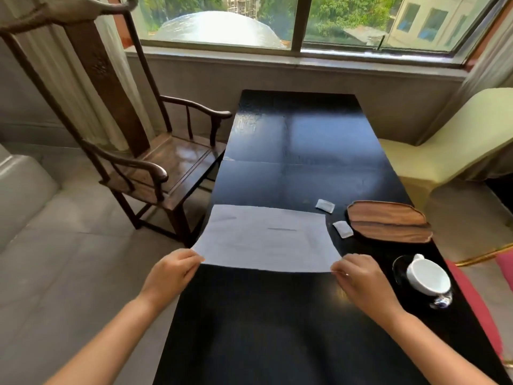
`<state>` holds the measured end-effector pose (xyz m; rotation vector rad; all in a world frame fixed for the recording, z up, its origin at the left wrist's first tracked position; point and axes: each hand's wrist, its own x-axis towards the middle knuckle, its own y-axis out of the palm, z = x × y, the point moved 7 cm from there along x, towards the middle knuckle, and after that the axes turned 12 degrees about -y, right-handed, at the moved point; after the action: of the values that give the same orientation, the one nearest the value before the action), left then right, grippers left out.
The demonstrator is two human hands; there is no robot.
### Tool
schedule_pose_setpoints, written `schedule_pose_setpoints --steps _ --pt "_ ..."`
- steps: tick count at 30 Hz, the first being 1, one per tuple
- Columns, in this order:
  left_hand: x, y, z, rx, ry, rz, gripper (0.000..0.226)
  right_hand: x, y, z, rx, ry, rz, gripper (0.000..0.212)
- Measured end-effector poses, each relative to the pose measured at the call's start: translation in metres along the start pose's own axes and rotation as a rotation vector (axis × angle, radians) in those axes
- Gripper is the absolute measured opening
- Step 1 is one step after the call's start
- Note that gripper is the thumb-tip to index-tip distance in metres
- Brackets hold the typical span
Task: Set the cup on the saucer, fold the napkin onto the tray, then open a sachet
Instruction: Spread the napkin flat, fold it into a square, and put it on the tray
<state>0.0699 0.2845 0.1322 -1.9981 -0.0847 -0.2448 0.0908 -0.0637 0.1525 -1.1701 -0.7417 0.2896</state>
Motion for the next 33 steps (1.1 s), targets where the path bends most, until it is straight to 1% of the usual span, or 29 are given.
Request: schedule_pose_setpoints --steps 1,2,4,5,7,10,13,15,17,18,20,22,24,25,30,33 --pt "-0.012 0.016 0.002 0.013 -0.003 0.049 0.034 -0.016 0.015 -0.001 0.018 0.025 0.041 0.019" --pt "-0.023 0.030 0.004 0.027 -0.009 0.095 0.030 -0.032 0.028 -0.002 0.037 0.056 0.076 0.019" --pt "-0.045 0.058 0.005 0.071 0.001 0.158 0.010 -0.066 0.055 -0.003 0.079 0.139 0.142 0.018" --pt "-0.056 0.072 0.007 0.099 0.003 0.190 0.005 -0.082 0.069 -0.002 0.095 0.179 0.179 0.016" --pt "-0.082 0.104 0.014 0.131 -0.030 0.277 0.009 -0.111 0.093 0.003 0.117 0.229 0.243 0.015" --pt "-0.123 0.143 0.031 0.178 -0.139 0.342 0.008 -0.145 0.121 0.015 0.105 0.208 0.310 0.018" --pt "-0.160 0.172 0.043 0.159 -0.274 0.401 0.024 -0.177 0.143 0.024 0.089 0.215 0.351 0.019" --pt "-0.174 0.175 0.042 0.113 -0.328 0.374 0.024 -0.196 0.153 0.028 0.085 0.246 0.344 0.018" --pt "-0.182 0.173 0.037 0.093 -0.292 0.304 0.009 -0.209 0.158 0.034 0.091 0.262 0.313 0.017" --pt "-0.185 0.171 0.035 0.083 -0.257 0.258 0.006 -0.214 0.160 0.037 0.097 0.273 0.291 0.016" --pt "-0.191 0.168 0.033 0.053 -0.215 0.174 0.008 -0.220 0.159 0.042 0.101 0.279 0.231 0.015" --pt "-0.197 0.166 0.035 0.024 -0.194 0.104 0.004 -0.221 0.156 0.045 0.084 0.255 0.167 0.012" --pt "-0.203 0.167 0.039 0.004 -0.179 0.060 0.017 -0.223 0.154 0.048 0.051 0.213 0.117 0.010" --pt "-0.205 0.166 0.039 -0.002 -0.166 0.038 0.021 -0.225 0.154 0.050 0.034 0.193 0.099 0.013" --pt "-0.217 0.168 0.042 -0.022 -0.149 -0.034 0.020 -0.237 0.153 0.057 -0.007 0.120 0.053 0.027" --pt "-0.224 0.168 0.042 -0.021 -0.152 -0.054 0.020 -0.241 0.153 0.057 0.001 0.144 0.057 0.028"
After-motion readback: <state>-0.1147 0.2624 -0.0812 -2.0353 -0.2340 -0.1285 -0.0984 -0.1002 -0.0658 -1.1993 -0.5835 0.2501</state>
